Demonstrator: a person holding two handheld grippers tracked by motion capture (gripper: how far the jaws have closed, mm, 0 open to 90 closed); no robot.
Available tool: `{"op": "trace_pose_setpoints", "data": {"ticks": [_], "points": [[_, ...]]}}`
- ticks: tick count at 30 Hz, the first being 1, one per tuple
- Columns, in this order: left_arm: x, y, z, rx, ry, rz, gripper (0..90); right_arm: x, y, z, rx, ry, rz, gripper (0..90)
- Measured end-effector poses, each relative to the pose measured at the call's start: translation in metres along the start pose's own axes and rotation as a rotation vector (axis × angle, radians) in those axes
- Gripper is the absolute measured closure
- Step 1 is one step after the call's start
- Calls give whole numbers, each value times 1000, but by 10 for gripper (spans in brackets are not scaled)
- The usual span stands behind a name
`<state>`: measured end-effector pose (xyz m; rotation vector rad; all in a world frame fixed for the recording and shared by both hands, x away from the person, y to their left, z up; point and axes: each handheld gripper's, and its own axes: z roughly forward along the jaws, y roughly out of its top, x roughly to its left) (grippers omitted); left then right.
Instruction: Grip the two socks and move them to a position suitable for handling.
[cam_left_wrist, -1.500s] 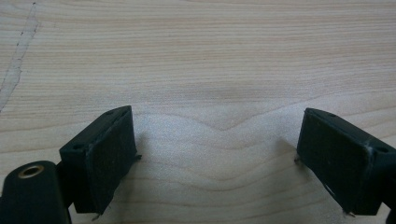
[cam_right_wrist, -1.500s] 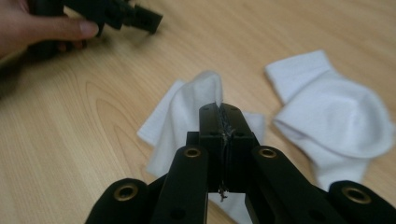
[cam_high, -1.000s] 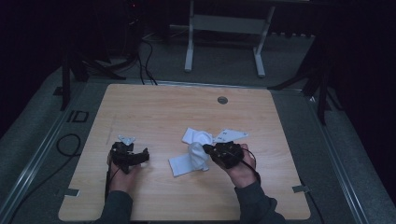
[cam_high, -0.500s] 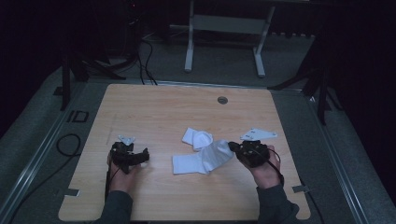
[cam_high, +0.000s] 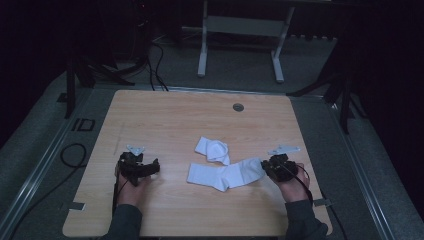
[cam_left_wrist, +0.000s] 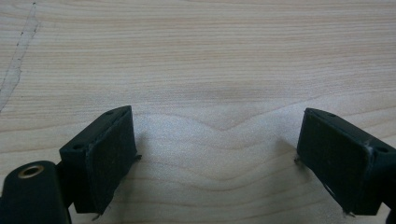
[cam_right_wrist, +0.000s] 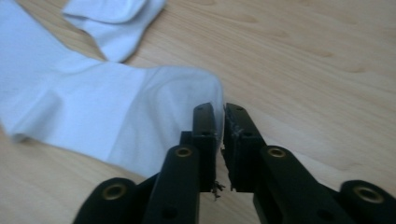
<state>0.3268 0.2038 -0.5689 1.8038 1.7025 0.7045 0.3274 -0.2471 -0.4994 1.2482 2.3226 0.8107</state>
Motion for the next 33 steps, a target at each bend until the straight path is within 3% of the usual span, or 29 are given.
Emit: {"op": "trace_pose_setpoints", "data": {"ticks": [5, 9, 19, 28, 33], "points": [[0, 0, 0, -1, 0, -1, 115, 3, 5, -1, -13, -59, -31, 777], [0, 0, 0, -1, 0, -1, 115, 10, 9, 7, -13, 25, -49, 858], [0, 0, 0, -1, 0, -1, 115, 49, 0, 54, 83, 114, -161, 890], [0, 0, 0, -1, 0, -1, 115, 71, -11, 47, 56, 198, -239, 890], [0, 0, 0, 0, 0, -1, 115, 82, -13, 43, 75, 236, -298, 882]]}}
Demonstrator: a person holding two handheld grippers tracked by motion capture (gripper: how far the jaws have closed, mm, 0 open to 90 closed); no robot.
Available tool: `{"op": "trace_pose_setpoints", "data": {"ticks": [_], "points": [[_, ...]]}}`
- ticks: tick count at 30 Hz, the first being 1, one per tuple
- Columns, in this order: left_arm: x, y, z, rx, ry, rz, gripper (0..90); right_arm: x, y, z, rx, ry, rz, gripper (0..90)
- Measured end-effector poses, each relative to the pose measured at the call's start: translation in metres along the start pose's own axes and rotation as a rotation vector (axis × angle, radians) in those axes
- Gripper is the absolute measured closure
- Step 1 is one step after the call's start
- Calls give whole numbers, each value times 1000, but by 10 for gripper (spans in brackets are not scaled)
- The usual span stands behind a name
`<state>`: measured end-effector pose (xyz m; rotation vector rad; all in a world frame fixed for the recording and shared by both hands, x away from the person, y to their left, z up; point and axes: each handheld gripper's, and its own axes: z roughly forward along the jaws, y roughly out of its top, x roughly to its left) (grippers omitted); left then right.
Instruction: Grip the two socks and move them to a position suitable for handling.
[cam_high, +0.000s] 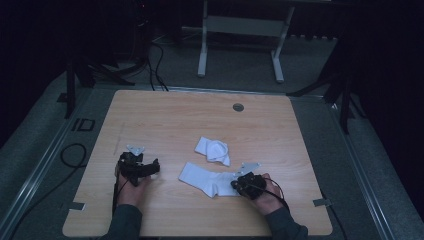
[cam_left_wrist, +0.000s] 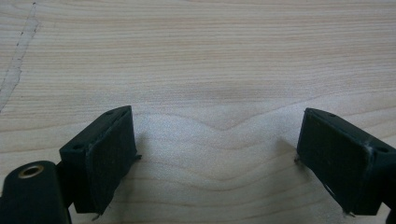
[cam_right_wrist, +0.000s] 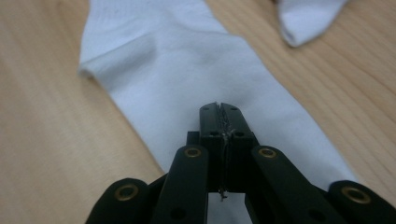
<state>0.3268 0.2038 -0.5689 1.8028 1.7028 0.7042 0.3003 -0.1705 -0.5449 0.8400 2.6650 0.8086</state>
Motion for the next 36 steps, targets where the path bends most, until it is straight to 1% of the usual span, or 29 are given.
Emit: {"op": "trace_pose_setpoints", "data": {"ticks": [3, 4, 5, 7, 9, 11, 13, 15, 16, 17, 18, 19, 20, 21, 22, 23, 24, 25, 26, 29, 30, 31, 32, 35, 36], "points": [[0, 0, 0, 0, 0, 0, 115, 6, 2, -1, 17, 2, -48, 874], [0, 0, 0, 0, 0, 0, 115, 7, 4, -2, 10, -1, -67, 875], [0, 0, 0, 0, 0, 0, 115, 7, 6, -3, -4, -4, -76, 880], [0, 0, 0, 0, 0, 0, 115, 6, 15, -6, -23, -20, -78, 893], [0, 0, 0, 0, 0, 1, 115, 4, 28, -8, -48, -38, -81, 896], [0, 0, 0, 0, 0, -1, 115, 0, 44, -5, -73, -53, -78, 897], [0, 0, 0, -1, 0, -1, 115, -7, 58, 1, -104, -75, -52, 896], [0, 0, 0, 0, 0, 0, 115, -16, 71, 11, -125, -74, 1, 896], [0, 0, 0, 0, 0, 0, 115, -16, 71, 11, -125, -74, 1, 896], [0, 0, 0, -1, 0, -2, 115, -19, 76, 16, -127, -81, 15, 896], [0, 0, 0, -3, 0, -4, 115, -26, 89, 32, -111, -105, 34, 896], [0, 0, 0, -3, 0, -4, 115, -26, 89, 32, -111, -105, 34, 896], [0, 0, 0, -2, 0, -4, 115, -31, 97, 42, -96, -119, 45, 896], [0, 0, 0, -2, 0, -4, 115, -31, 97, 42, -96, -119, 45, 896], [0, 0, 0, 0, -1, -2, 115, -35, 102, 52, -70, -129, 49, 895], [0, 0, 0, 0, -1, -2, 115, -35, 102, 52, -70, -129, 49, 895], [0, 0, 0, 0, 0, -1, 115, -38, 103, 62, -29, -131, 44, 896], [0, 0, 0, 0, 0, -1, 115, -38, 103, 62, -29, -131, 44, 896], [0, 0, 0, 0, -1, -1, 115, -37, 100, 69, -5, -126, 40, 896], [0, 0, 0, 1, -1, -1, 115, -35, 98, 68, -14, -118, 34, 896], [0, 0, 0, 1, -1, -1, 115, -30, 94, 65, -11, -116, 1, 896], [0, 0, 0, 1, -1, -1, 115, -30, 94, 65, -11, -116, 1, 896], [0, 0, 0, 0, -1, -1, 115, -24, 92, 63, -7, -114, -30, 896], [0, 0, 0, 0, 0, -1, 115, -23, 91, 63, -8, -109, -38, 896], [0, 0, 0, 0, -1, -1, 115, -20, 89, 61, -11, -93, -49, 896]]}}
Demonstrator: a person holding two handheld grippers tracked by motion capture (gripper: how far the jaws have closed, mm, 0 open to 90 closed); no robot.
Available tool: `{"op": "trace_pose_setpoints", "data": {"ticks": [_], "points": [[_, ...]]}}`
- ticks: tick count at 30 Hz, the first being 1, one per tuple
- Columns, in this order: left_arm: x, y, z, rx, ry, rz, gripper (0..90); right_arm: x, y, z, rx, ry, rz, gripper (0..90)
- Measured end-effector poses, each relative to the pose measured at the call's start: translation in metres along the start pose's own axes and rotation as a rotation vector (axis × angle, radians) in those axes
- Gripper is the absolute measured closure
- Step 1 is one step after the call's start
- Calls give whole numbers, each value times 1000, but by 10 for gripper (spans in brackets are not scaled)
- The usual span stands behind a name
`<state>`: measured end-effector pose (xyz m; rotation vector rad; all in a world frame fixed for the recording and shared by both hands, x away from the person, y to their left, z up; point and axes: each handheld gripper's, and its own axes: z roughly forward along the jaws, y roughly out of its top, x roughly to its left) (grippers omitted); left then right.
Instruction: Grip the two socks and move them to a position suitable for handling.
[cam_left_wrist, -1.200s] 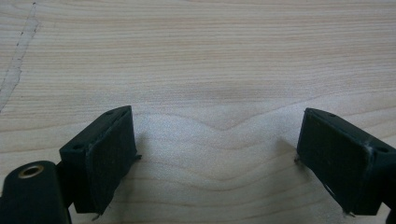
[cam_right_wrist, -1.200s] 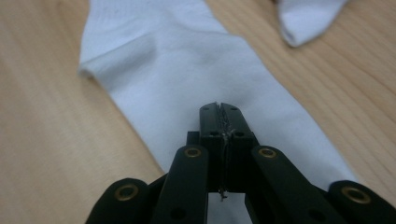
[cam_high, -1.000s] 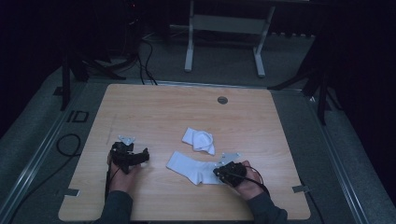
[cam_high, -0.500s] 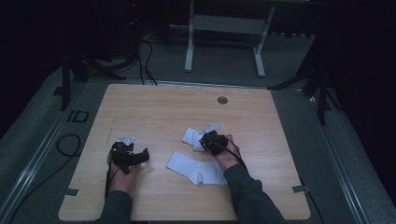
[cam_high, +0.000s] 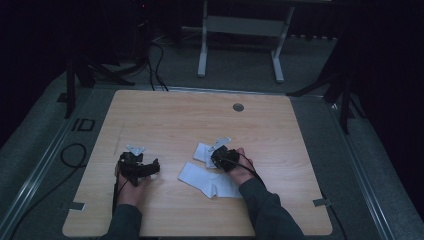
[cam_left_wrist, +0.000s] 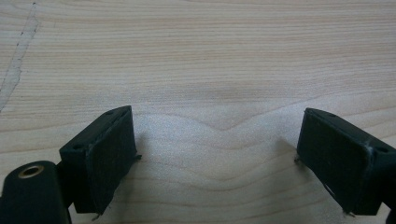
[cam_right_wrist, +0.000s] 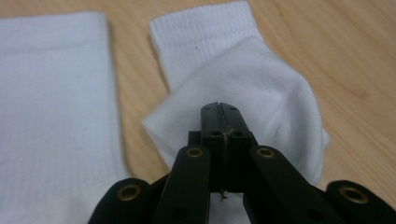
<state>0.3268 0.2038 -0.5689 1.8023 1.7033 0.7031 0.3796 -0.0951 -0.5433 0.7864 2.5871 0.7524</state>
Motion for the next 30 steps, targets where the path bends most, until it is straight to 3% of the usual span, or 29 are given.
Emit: {"op": "trace_pose_setpoints", "data": {"ticks": [4, 6, 7, 8, 9, 10, 11, 12, 13, 15, 17, 21, 24, 30], "points": [[0, 0, 0, -1, 0, 0, 115, 4, -1, -6, -4, 50, -17, 831], [0, 0, 0, -1, 1, -1, 115, 5, 1, -12, -23, 50, -28, 797], [0, 0, 0, -1, 0, 0, 115, 0, 5, -20, -52, 21, 0, 767], [0, 0, 0, -1, 0, 0, 115, 0, 5, -20, -52, 21, 0, 767], [0, 0, 0, -2, 1, -2, 115, -12, 8, -26, -63, -7, 55, 748], [0, 0, 0, -2, 0, -1, 115, -12, 8, -26, -63, -7, 55, 748], [0, 0, 0, 0, 0, 0, 115, -27, 8, -29, -62, -25, 122, 709], [0, 0, 0, 0, 0, 0, 115, -27, 8, -29, -62, -25, 122, 709], [0, 0, 0, 0, 0, 0, 115, -39, 7, -29, -57, -21, 192, 673], [0, 0, 0, 0, 0, 0, 115, -42, 5, -28, -55, -14, 216, 656], [0, 0, 0, 0, 0, 0, 115, -49, 1, -23, -40, 31, 261, 614], [0, 0, 0, 0, 0, 0, 115, -45, -1, -16, -9, 56, 257, 607], [0, 0, 0, 0, 0, 0, 115, -39, -1, -10, 18, 62, 226, 826], [0, 0, 0, 0, 0, 0, 115, -35, 7, -32, -39, 22, 192, 859]]}}
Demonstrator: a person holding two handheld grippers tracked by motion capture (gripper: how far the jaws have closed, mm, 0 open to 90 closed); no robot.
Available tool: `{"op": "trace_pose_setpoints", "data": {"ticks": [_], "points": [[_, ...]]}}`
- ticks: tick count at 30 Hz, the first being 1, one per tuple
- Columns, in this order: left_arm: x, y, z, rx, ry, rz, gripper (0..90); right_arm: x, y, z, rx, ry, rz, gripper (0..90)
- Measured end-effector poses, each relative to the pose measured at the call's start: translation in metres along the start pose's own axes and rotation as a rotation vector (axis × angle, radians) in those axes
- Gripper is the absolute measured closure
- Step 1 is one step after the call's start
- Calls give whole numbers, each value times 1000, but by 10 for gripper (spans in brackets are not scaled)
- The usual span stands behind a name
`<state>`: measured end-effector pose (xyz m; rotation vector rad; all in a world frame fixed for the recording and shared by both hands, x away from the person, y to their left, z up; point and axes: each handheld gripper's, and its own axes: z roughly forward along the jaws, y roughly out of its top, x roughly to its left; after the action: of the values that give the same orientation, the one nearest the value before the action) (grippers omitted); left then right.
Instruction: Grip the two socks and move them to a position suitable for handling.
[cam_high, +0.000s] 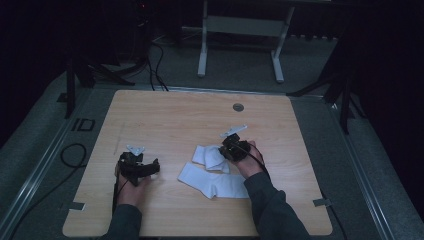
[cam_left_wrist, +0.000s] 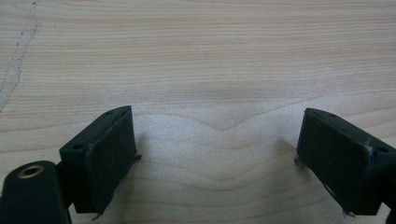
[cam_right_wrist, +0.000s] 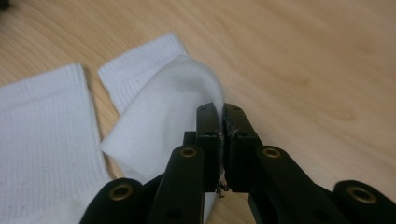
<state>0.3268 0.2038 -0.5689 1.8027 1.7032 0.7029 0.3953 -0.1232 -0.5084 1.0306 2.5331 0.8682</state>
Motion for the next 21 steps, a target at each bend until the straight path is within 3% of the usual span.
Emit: {"op": "trace_pose_setpoints", "data": {"ticks": [3, 12, 21], "points": [[0, 0, 0, -1, 0, 1, 115, 0, 5, -15, -30, -8, -9, 858], [0, 0, 0, -2, 0, -1, 115, -6, 4, -40, -52, -35, -36, 859], [0, 0, 0, -2, 0, 0, 115, -34, -10, -59, -53, -67, 13, 858]]}}
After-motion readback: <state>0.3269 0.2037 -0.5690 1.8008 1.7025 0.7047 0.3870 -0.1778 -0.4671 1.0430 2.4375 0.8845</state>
